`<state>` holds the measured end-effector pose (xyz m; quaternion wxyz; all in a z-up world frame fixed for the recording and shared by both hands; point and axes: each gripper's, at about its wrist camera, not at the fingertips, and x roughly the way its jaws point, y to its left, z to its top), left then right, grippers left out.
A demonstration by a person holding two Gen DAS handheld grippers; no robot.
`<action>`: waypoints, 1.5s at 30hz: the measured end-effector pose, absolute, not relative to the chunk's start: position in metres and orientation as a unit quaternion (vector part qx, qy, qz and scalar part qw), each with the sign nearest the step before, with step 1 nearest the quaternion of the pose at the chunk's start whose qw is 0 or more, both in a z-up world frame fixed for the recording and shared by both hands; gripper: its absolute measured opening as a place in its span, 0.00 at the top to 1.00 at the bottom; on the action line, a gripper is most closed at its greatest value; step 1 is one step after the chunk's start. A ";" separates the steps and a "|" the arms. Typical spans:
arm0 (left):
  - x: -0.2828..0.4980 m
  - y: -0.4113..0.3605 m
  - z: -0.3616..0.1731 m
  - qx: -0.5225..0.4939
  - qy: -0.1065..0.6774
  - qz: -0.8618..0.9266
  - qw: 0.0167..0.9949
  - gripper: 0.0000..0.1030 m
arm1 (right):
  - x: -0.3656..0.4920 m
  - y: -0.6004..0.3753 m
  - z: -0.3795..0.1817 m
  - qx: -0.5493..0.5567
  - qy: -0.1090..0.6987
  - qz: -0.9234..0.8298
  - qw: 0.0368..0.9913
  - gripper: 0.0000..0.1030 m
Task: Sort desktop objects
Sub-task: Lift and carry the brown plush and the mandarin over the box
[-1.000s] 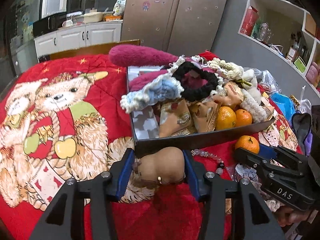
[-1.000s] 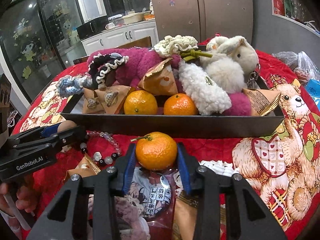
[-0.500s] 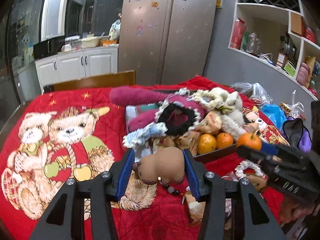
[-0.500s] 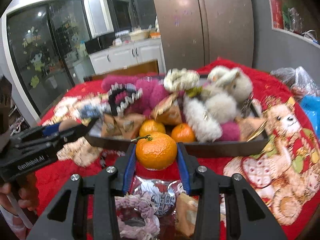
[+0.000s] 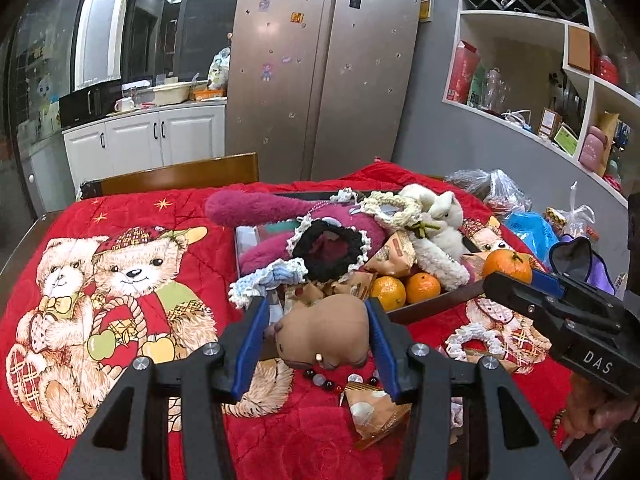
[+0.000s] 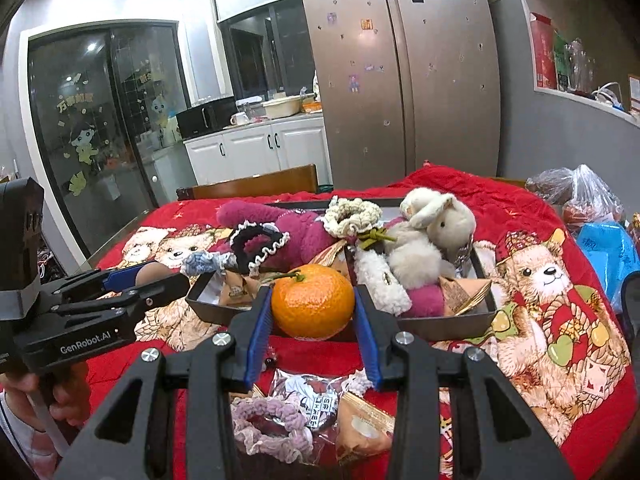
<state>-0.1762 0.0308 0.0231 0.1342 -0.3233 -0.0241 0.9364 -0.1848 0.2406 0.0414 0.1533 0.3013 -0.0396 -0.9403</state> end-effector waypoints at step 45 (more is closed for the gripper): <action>-0.291 0.058 0.012 -0.354 0.012 0.927 0.121 0.51 | -0.279 0.251 0.007 0.386 -0.072 -0.904 0.170 0.61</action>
